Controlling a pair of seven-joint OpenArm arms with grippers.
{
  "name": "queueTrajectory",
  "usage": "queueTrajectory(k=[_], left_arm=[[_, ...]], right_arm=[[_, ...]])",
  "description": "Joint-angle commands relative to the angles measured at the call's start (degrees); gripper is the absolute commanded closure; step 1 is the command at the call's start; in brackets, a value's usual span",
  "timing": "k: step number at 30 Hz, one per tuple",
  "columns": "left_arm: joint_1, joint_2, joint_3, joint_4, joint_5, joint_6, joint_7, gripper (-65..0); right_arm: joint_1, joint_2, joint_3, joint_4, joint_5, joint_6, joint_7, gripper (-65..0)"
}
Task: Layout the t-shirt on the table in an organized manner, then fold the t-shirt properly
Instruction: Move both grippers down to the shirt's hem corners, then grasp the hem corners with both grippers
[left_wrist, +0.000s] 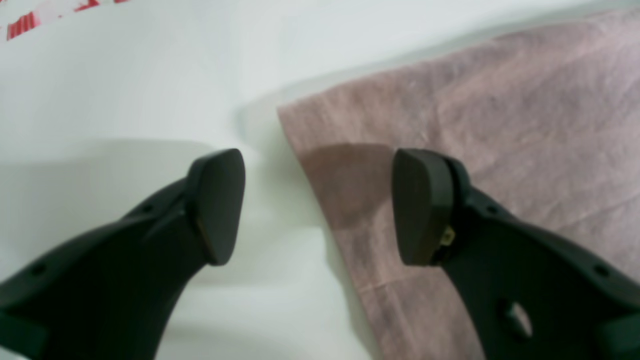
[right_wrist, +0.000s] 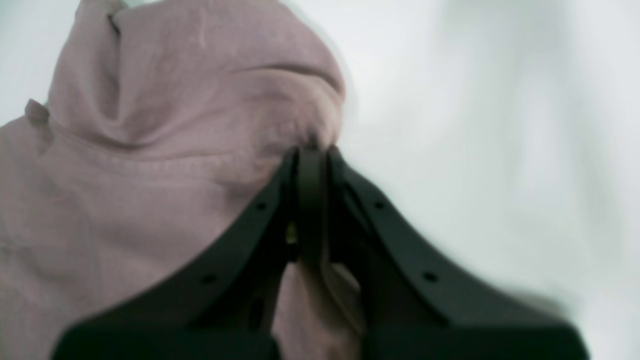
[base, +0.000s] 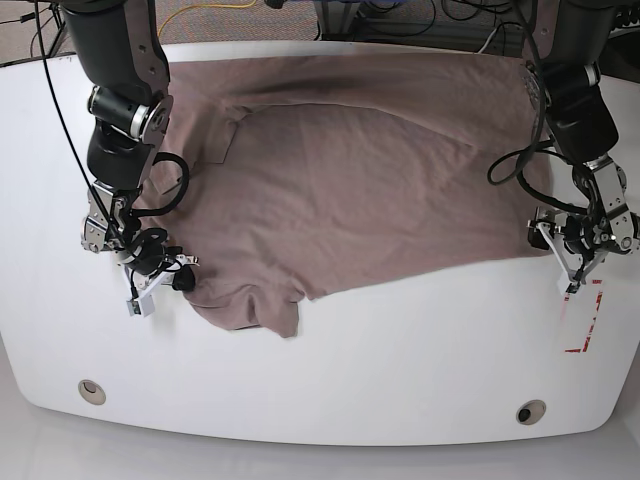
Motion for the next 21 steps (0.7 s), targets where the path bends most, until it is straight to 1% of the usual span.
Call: queueTrajectory(k=[1,8,10,11,12,15,16,19,21], left_arm=[[-1.62,-0.9,0.14,-0.12,-0.34,-0.06,-2.11,-43.5],[-1.97,-0.98,0.14,-8.12,-0.25,-0.06,-6.68,-43.2],[-1.97,-0.98,0.23,-8.91,-0.25,-0.06,-7.12,-40.6],[-1.97,-0.98,0.23,-8.73,-0.25,-0.06,-7.12,-38.3],[-1.97,-0.98,0.23,-8.73,-0.25,-0.06,-7.12,-34.7],[-1.97,-0.9,0.23,-8.73,-0.34,-0.06,-7.12,-22.2],[-1.97,-0.9,0.23,-8.73,-0.34,-0.06,-7.12,-16.1],[-1.97,-0.9,0.23,-8.73,-0.34,-0.06,-7.3,-4.2],[-1.97,-0.9,0.23,-8.73,-0.34,-0.06,-7.3,-0.8]], right_arm=[[0.55,0.31,-0.11,0.34,-1.43,-0.12,-2.12,-1.4],[0.55,0.31,-0.11,0.34,-1.34,-0.12,-2.12,-1.4],[0.55,0.31,-0.11,0.34,-1.34,-0.12,-2.12,-1.4],[0.55,0.31,-0.11,0.34,-1.34,-0.12,-2.12,-1.4],[0.55,0.31,-0.11,0.34,-1.34,-0.12,-2.12,-1.4],[0.55,0.31,-0.11,0.34,-1.34,-0.12,-2.12,-1.4],[0.55,0.31,-0.11,0.34,-1.34,-0.12,-2.12,-1.4],[0.55,0.31,-0.11,0.34,-1.34,-0.12,-2.12,-1.3],[0.55,0.4,-0.11,0.43,-1.34,-0.12,-2.12,-1.3]])
